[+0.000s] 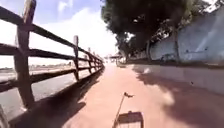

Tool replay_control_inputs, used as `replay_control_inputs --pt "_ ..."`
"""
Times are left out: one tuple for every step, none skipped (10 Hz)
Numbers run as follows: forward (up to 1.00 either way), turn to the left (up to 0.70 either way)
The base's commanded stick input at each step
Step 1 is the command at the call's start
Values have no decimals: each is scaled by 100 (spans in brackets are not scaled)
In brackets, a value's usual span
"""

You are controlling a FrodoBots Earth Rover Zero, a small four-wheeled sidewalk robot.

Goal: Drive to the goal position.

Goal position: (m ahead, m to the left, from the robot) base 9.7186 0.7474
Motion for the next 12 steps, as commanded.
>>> replay_control_inputs --pt "70 -8" --pt "70 -8" --pt "70 -8" --pt "70 -8" --pt "70 -8" --pt "70 -8" --pt "70 -8" --pt "70 -8" --pt "70 -8" --pt "70 0" --pt "70 9" --pt "70 18"
